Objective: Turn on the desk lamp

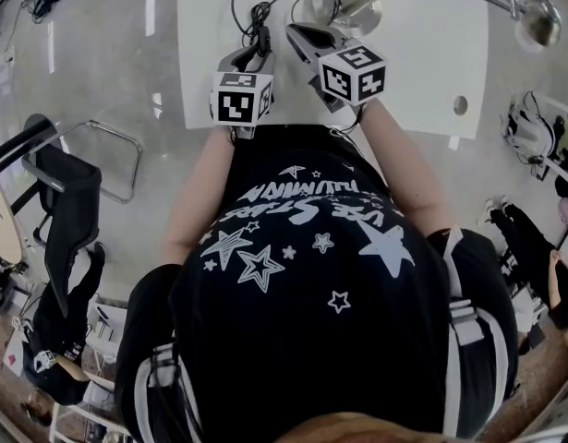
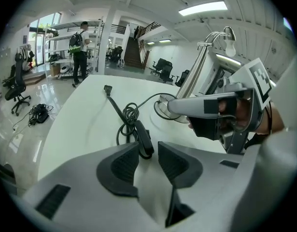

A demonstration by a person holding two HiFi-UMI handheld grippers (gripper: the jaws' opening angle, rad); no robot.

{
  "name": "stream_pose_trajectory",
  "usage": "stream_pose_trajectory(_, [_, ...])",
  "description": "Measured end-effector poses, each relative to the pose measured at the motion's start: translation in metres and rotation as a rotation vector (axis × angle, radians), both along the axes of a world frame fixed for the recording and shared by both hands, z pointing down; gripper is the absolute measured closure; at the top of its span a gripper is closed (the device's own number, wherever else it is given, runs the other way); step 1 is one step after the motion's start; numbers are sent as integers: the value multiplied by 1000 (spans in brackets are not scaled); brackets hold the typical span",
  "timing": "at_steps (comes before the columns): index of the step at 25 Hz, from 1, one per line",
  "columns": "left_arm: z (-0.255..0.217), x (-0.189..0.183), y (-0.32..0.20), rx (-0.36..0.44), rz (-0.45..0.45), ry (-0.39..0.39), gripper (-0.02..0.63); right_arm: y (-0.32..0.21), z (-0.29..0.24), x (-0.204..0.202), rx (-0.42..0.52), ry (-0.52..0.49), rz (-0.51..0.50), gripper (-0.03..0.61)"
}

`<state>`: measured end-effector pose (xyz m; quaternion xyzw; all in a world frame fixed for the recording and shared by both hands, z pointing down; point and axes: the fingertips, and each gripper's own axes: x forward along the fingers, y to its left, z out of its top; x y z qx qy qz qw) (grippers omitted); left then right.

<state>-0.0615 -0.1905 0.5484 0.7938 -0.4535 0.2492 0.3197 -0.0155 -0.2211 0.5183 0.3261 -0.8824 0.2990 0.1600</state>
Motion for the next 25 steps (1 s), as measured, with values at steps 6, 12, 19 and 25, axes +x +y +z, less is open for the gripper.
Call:
stream_pose_trajectory(6, [4,-5,-3,-15,-27,-48,499,0,6,-9,-13,5,-17,574])
stream_pose_trajectory(12, [3,-6,-2,-16,-25,-85,500,2,9,-11,-22,14,-28,574])
stream_pose_trajectory(19, [3,-8,-3,-28,-16,-79,504,-1,14,-14,-30,24,-30,574])
stream_pose_trajectory(25, [1,-4,-1,-24,-16,-84,528,3,17,-9,-38,32,-26,574])
